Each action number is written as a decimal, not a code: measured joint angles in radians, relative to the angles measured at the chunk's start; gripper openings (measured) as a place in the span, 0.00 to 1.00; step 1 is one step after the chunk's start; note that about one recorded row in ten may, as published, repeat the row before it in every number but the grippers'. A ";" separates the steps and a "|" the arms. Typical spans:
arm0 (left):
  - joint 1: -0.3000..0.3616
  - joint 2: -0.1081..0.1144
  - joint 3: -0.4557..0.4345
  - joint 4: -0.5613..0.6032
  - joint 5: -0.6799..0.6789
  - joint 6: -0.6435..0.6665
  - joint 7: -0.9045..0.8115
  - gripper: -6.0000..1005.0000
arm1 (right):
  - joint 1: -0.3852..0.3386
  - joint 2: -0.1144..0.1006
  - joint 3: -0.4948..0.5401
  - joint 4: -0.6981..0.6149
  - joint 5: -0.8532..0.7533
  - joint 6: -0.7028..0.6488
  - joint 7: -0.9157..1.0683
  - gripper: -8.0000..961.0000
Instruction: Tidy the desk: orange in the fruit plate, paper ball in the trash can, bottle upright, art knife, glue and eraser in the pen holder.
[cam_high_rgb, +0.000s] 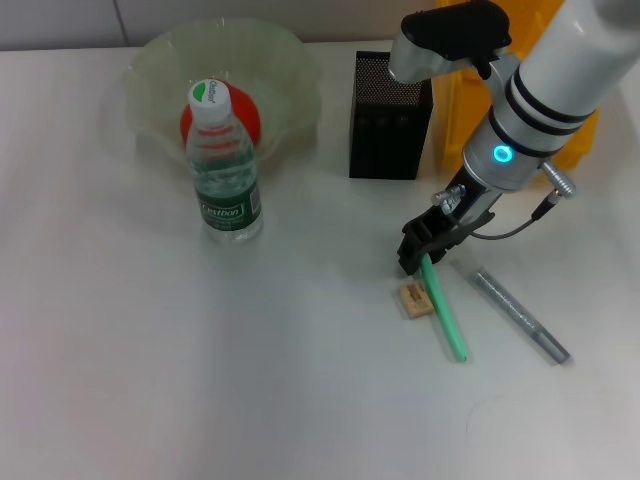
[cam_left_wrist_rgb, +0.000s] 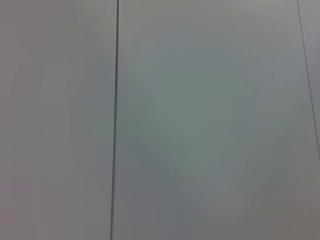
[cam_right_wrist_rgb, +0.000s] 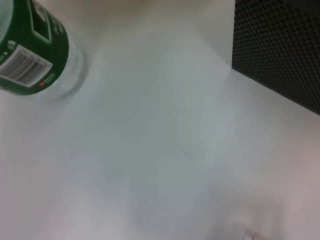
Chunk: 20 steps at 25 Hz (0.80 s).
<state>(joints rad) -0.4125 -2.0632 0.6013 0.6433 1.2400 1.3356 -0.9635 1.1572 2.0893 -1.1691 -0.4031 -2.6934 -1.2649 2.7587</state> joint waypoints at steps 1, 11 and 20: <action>0.001 0.000 0.000 0.000 -0.002 0.001 0.000 0.71 | 0.000 0.000 -0.006 0.002 0.000 0.004 0.002 0.40; 0.003 -0.001 0.000 -0.004 -0.008 0.005 0.000 0.71 | 0.001 0.000 -0.013 0.005 0.000 0.007 0.005 0.35; 0.003 -0.002 0.000 -0.004 -0.009 0.005 0.000 0.71 | -0.022 -0.004 0.001 -0.023 0.001 -0.003 0.004 0.18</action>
<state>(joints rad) -0.4095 -2.0648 0.6013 0.6390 1.2313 1.3408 -0.9633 1.1357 2.0851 -1.1679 -0.4264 -2.6926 -1.2683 2.7630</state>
